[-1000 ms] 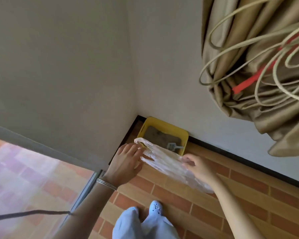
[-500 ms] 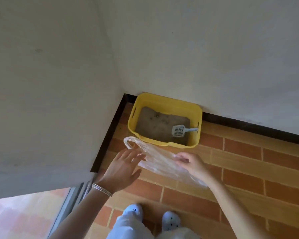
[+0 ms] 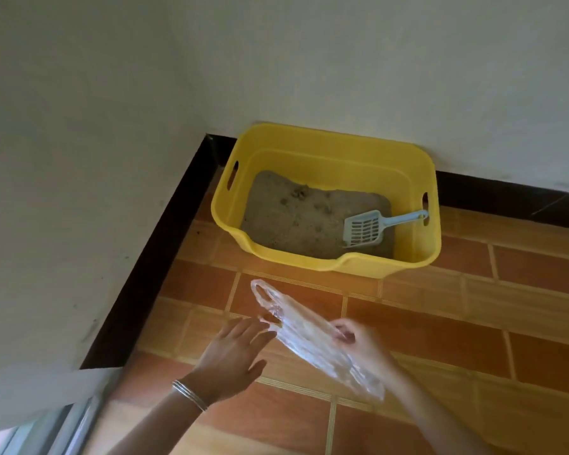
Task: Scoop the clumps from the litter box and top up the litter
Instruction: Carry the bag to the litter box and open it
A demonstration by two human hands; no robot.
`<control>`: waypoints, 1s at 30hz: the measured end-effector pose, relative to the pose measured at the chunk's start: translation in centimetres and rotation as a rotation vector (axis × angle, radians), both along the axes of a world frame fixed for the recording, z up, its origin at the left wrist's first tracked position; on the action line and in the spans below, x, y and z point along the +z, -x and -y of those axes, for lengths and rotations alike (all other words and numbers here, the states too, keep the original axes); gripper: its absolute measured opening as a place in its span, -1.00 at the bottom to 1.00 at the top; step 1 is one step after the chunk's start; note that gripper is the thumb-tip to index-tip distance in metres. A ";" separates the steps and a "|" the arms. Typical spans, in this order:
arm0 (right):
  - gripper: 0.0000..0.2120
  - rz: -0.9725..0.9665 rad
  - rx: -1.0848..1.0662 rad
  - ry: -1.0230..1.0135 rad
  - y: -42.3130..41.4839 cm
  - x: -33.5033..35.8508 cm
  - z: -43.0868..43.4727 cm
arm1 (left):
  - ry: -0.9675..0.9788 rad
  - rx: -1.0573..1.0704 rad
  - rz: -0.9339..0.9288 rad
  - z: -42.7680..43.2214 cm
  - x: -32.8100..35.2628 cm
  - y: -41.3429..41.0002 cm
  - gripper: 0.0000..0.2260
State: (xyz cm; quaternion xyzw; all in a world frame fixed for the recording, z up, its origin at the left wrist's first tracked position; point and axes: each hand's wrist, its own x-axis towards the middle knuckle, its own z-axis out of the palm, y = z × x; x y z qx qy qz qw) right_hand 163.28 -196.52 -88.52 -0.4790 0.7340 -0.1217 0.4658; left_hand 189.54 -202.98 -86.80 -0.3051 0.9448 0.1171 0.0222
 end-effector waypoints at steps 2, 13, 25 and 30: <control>-0.63 -0.035 0.036 0.005 0.6 -1.7 0.5 | 0.020 0.013 -0.002 0.3 -2.6 0.4 -0.58; -0.70 -0.146 0.301 0.604 -1.2 -2.4 3.0 | 0.021 0.125 -0.126 -1.2 -6.1 2.3 -0.55; -0.46 -0.257 0.438 0.300 -1.4 -6.9 2.0 | -0.063 0.171 -0.085 -1.7 -9.9 5.3 -0.46; -0.78 -0.246 0.431 0.295 -0.2 -7.4 -0.2 | -0.119 0.111 -0.180 -2.3 -10.7 5.0 -0.70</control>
